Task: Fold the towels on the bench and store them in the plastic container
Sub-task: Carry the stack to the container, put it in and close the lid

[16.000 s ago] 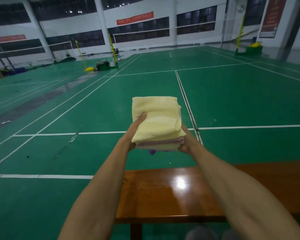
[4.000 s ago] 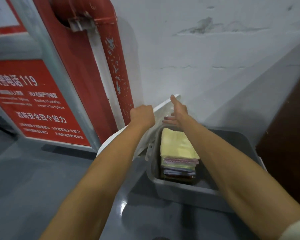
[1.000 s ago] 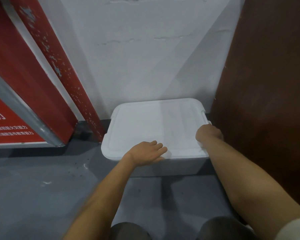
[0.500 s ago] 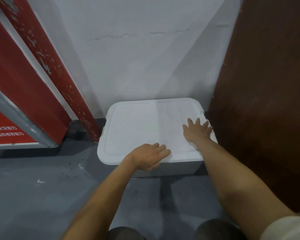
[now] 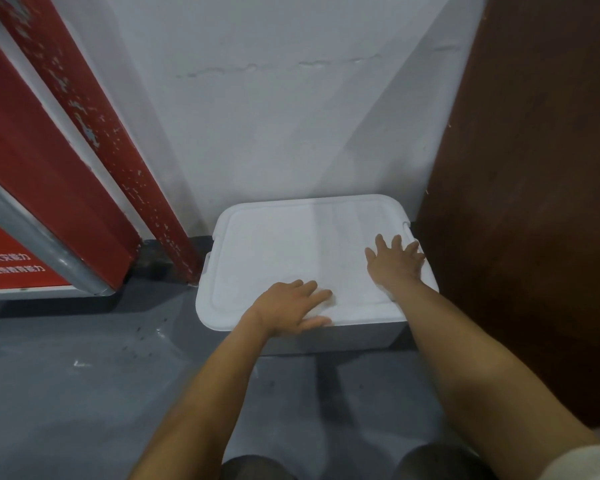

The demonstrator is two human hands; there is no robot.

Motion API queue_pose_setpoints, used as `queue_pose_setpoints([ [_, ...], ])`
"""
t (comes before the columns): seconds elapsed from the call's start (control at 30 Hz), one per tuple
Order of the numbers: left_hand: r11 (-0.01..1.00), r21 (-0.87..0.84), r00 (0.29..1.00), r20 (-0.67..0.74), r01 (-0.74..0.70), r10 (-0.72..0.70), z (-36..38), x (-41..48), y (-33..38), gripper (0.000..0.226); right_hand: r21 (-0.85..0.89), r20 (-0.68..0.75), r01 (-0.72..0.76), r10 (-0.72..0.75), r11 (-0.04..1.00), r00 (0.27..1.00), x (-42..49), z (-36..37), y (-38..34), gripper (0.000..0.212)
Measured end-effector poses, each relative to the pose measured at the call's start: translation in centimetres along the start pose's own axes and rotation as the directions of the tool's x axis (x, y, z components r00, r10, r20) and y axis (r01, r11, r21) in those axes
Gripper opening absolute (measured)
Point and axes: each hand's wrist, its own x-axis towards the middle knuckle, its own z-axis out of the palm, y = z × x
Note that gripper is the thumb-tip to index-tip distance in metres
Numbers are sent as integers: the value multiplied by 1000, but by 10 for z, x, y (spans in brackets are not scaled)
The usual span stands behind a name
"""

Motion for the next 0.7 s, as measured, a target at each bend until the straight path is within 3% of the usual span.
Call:
queue_pose_setpoints([
  [0.13, 941, 0, 938, -78, 339, -338, 1, -8, -19, 75, -6, -42, 5, -5, 1000, 999, 2, 1, 5, 56],
  [0.27, 728, -153, 740, 35, 669, -672, 18, -23, -39, 62, 33, -54, -43, 45, 999, 998, 6, 3, 3, 58],
  [0.37, 646, -262, 693, 163, 717, -702, 27, -24, -44, 63, 68, -41, -45, 47, 997, 998, 7, 9, 2, 60],
  [0.7, 650, -252, 697, 255, 717, -671, 27, -21, -48, 63, 63, -66, -57, 61, 996, 996, 7, 20, 2, 61],
])
